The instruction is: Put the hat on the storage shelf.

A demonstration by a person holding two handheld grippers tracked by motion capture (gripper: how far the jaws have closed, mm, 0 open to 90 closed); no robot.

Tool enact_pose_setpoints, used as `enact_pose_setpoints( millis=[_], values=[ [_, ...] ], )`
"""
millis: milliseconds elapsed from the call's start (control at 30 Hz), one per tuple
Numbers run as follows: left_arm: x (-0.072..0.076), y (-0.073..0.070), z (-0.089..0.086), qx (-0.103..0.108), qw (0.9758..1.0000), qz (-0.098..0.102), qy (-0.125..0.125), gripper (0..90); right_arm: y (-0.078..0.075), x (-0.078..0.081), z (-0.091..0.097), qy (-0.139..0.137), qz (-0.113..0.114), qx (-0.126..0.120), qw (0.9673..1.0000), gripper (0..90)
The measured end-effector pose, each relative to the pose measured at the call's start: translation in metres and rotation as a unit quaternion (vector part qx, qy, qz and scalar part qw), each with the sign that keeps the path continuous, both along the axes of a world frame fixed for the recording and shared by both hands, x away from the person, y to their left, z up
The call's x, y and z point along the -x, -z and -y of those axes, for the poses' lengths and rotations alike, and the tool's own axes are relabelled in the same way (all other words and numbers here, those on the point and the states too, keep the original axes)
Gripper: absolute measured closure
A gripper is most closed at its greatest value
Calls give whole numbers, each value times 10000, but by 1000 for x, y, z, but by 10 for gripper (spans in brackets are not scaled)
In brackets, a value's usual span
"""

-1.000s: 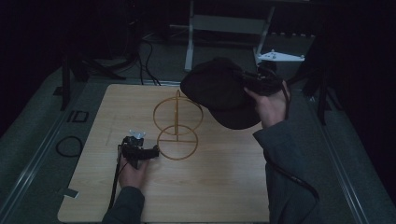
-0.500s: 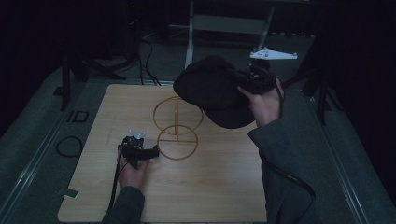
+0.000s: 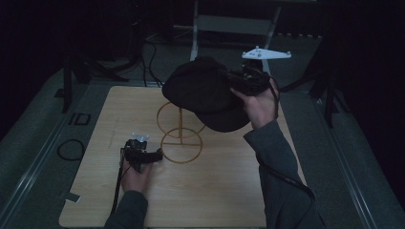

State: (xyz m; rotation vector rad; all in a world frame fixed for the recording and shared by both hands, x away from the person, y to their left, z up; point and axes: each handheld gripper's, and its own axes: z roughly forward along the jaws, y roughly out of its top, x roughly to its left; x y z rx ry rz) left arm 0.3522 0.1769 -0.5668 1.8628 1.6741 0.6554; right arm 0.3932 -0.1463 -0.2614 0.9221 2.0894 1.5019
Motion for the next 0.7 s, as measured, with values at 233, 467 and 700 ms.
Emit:
enact_pose_setpoints(
  millis=[233,467,700],
  values=[
    [0,0,0,1,10000,-2,1,7,3,2,-14,-183,-11,62,9998,859],
    [0,0,0,1,10000,-2,3,7,9,2,-28,-356,-39,170,9992,859],
    [0,0,0,1,10000,4,-4,7,18,1,-40,-463,-113,211,9986,858]
  ],
)
